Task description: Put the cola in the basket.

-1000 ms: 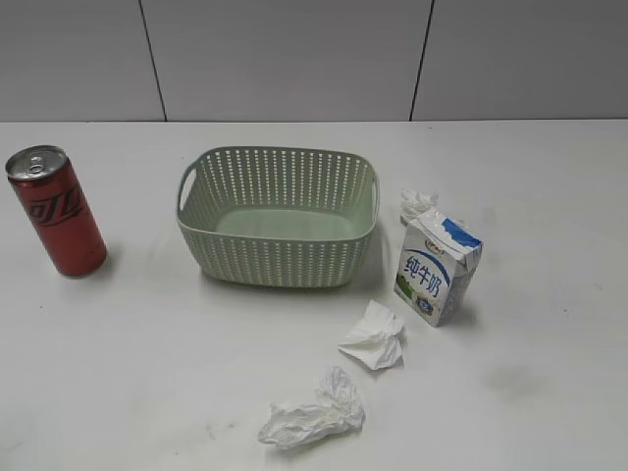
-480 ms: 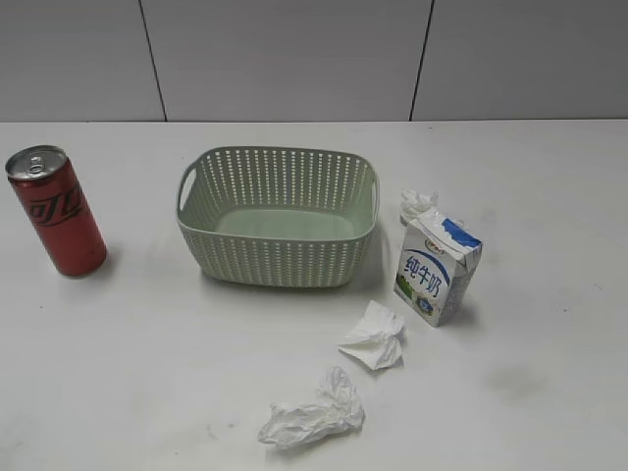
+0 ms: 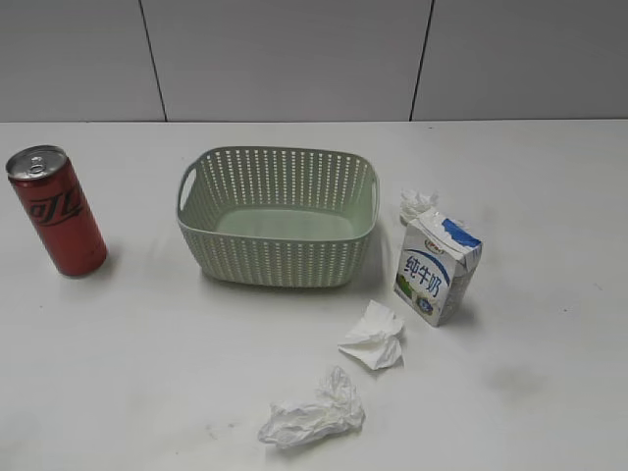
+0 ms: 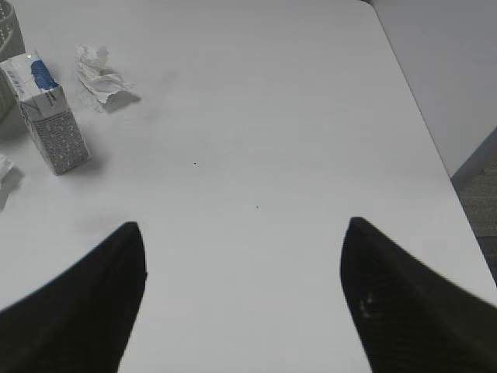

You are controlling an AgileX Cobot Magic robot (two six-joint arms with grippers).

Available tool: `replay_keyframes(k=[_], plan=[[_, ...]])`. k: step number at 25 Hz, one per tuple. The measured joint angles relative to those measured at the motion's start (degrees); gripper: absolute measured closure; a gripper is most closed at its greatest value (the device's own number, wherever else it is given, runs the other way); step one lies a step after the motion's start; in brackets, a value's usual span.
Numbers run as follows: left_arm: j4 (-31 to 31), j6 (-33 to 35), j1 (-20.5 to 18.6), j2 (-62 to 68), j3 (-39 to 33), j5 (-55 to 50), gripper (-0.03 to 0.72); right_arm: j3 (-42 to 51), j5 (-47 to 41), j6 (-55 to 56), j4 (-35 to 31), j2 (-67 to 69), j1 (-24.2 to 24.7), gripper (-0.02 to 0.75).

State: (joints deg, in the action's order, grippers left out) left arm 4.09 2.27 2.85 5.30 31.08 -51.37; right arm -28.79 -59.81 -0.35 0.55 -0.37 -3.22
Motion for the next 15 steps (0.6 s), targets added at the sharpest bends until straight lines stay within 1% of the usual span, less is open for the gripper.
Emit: replay_keyframes(k=[4,9,12,15], plan=[[1.0,0.0,0.0,6.9,0.1,8.4,0.179,0.0,0.0,0.0,0.0,0.0,0.0,0.148],[3.0,0.1,0.0,18.8,0.1,17.6,0.173,0.0,0.0,0.0,0.0,0.0,0.0,0.148],[3.6,1.5,0.0,25.7,1.0,19.8,0.153,0.0,0.0,0.0,0.0,0.0,0.0,0.148],[3.9,3.2,0.0,32.5,3.8,20.6,0.118,0.0,0.0,0.0,0.0,0.0,0.0,0.148]])
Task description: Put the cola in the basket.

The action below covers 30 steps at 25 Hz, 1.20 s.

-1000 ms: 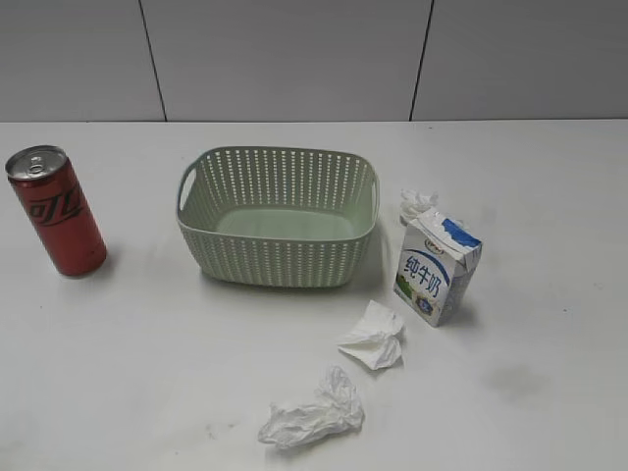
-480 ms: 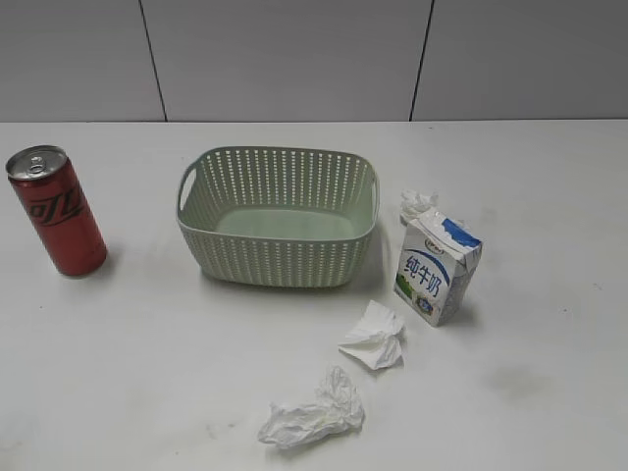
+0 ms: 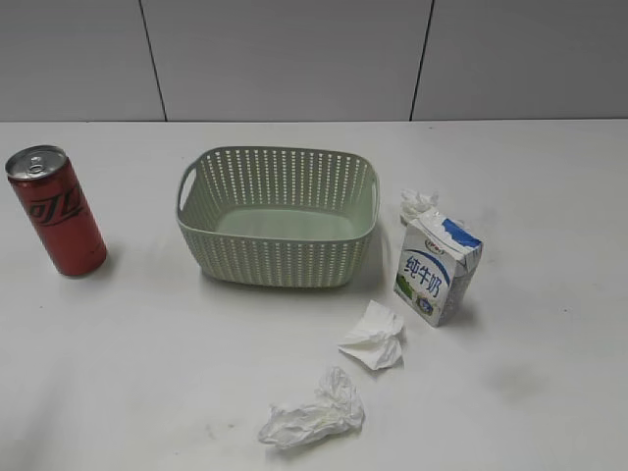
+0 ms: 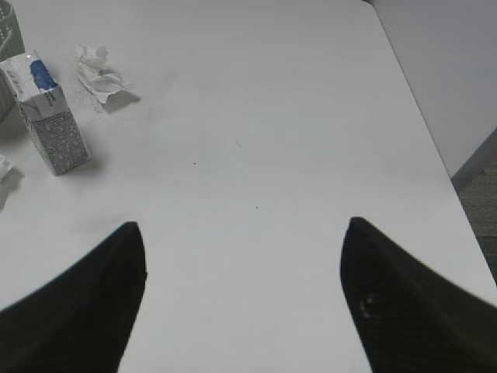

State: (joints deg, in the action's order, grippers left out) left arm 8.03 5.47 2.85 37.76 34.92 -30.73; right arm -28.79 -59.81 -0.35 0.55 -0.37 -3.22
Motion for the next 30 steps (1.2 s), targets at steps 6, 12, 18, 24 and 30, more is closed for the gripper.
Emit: replay_keyframes(k=[6,12,18,24,30], plan=[[2.6,1.5,0.0,13.9,8.9,-2.6,0.095,0.0,0.0,0.0,0.0,0.0,0.0,0.148],[4.5,3.8,0.0,28.6,19.9,-11.5,0.095,0.0,0.0,0.0,0.0,0.0,0.0,0.148],[7.4,4.8,0.9,42.0,32.0,-21.2,0.095,0.0,0.0,0.0,0.0,0.0,0.0,0.148],[4.5,5.7,4.3,51.9,38.6,-24.5,0.095,0.0,0.0,0.0,0.0,0.0,0.0,0.148],[-0.1,5.7,4.9,56.2,39.0,-23.3,0.095,0.0,0.0,0.0,0.0,0.0,0.0,0.148]])
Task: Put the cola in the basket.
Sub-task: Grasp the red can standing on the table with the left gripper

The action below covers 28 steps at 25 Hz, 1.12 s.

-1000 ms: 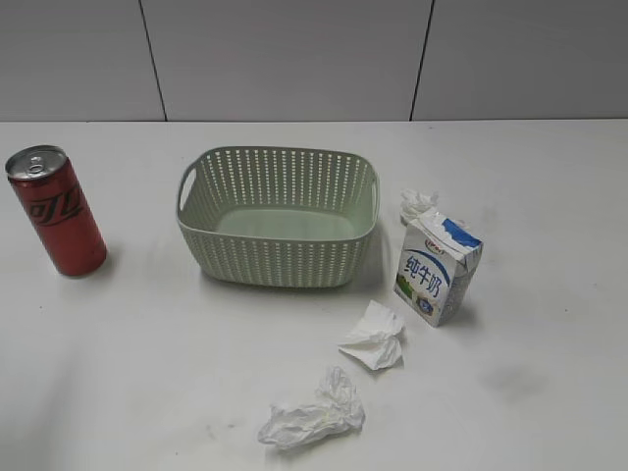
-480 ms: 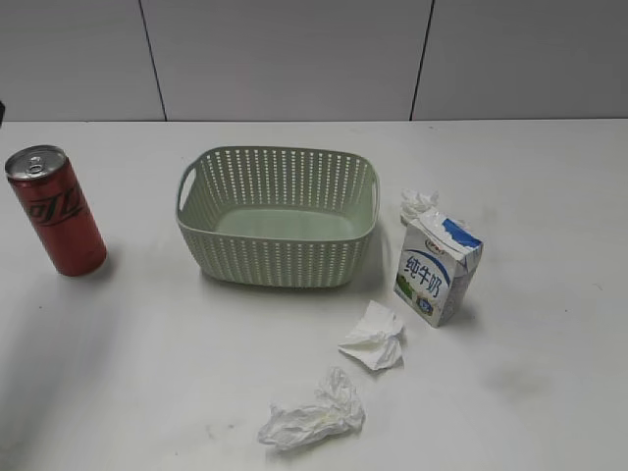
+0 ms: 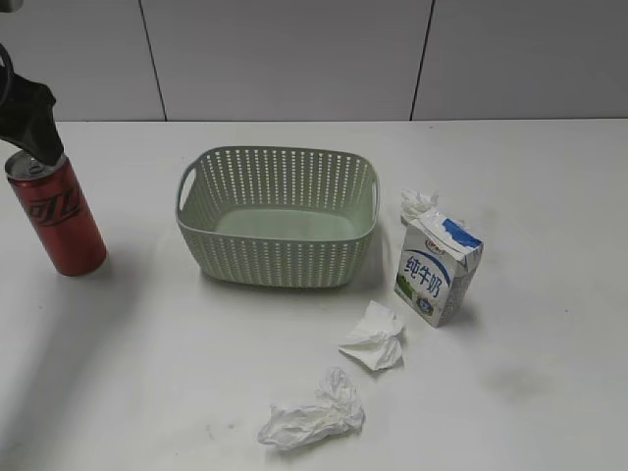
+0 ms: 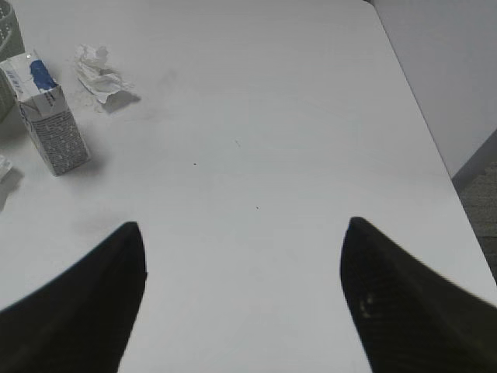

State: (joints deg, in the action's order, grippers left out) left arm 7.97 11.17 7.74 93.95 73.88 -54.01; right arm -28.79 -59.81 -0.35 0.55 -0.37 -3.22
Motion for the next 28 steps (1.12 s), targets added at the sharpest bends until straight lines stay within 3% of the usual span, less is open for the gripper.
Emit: replay_keyframes(k=[28], plan=[[1.0,0.0,0.0,10.8,0.1,6.0,0.102,0.0,0.0,0.0,0.0,0.0,0.0,0.148]])
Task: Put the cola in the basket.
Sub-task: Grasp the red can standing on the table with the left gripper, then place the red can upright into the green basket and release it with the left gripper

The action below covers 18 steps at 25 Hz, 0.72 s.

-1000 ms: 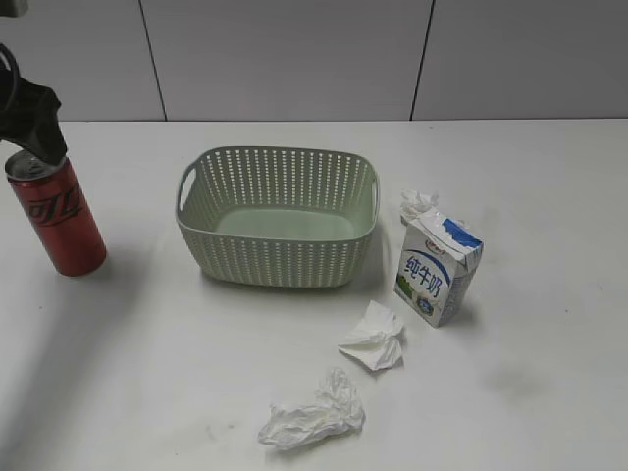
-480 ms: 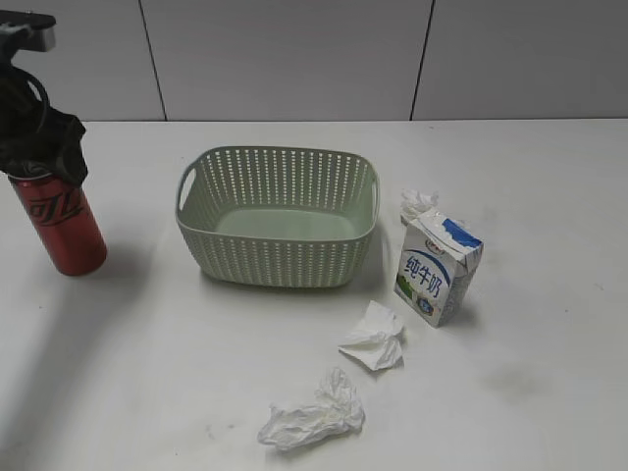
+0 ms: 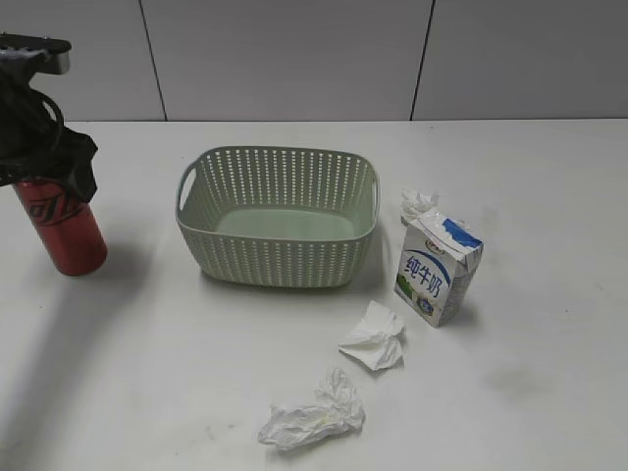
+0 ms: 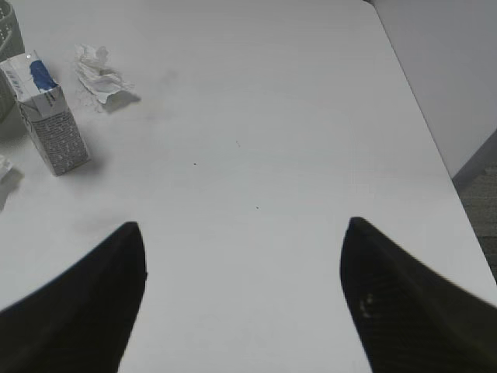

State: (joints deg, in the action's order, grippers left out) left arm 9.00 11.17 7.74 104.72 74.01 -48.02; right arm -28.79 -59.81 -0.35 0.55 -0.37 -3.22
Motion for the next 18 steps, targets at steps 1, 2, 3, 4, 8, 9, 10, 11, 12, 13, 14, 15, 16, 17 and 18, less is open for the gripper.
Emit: replay_keyframes(k=[1,2,3,4,8,9,10,11,12,13,14,15,16,17,18], plan=[[0.0,0.0,0.0,0.3,0.0,-0.1,0.105,0.0,0.0,0.0,0.0,0.0,0.0,0.148],[0.0,0.0,0.0,0.4,0.0,0.0,0.115,0.0,0.0,0.0,0.0,0.0,0.0,0.148],[-0.1,0.0,0.0,0.5,0.0,0.0,0.138,0.0,0.0,0.0,0.0,0.0,0.0,0.148],[-0.1,0.0,0.0,0.5,0.0,0.0,0.158,0.0,0.0,0.0,0.0,0.0,0.0,0.148],[-0.1,0.0,0.0,0.4,0.3,-0.3,0.16,0.0,0.0,0.0,0.0,0.0,0.0,0.148],[-0.1,0.0,0.0,0.4,0.6,-0.3,0.16,0.0,0.0,0.0,0.0,0.0,0.0,0.148],[-0.1,0.0,0.0,0.2,1.0,-0.3,0.16,0.0,0.0,0.0,0.0,0.0,0.0,0.147],[-0.1,0.0,0.0,-0.2,1.3,-0.3,0.16,0.0,0.0,0.0,0.0,0.0,0.0,0.147],[-0.1,0.0,0.0,-0.7,1.7,-0.4,0.16,0.0,0.0,0.0,0.0,0.0,0.0,0.147],[-0.1,0.0,0.0,-1.3,2.3,-0.4,0.16,0.0,0.0,0.0,0.0,0.0,0.0,0.147],[-0.3,0.1,0.0,-1.8,2.9,-0.5,0.16,0.0,0.0,0.0,0.0,0.0,0.0,0.147],[-0.6,0.4,0.1,-2.4,3.6,-0.7,0.16,0.0,0.0,0.0,0.0,0.0,0.0,0.147],[-1.0,0.9,0.2,-3.1,4.4,-1.3,0.16,0.0,0.0,0.0,0.0,0.0,0.0,0.147],[-1.5,1.7,0.5,-3.7,5.6,-2.3,0.16,0.0,0.0,0.0,0.0,0.0,0.0,0.147],[-2.2,2.3,0.9,-4.3,6.8,-3.6,0.16,0.0,0.0,0.0,0.0,0.0,0.0,0.147]])
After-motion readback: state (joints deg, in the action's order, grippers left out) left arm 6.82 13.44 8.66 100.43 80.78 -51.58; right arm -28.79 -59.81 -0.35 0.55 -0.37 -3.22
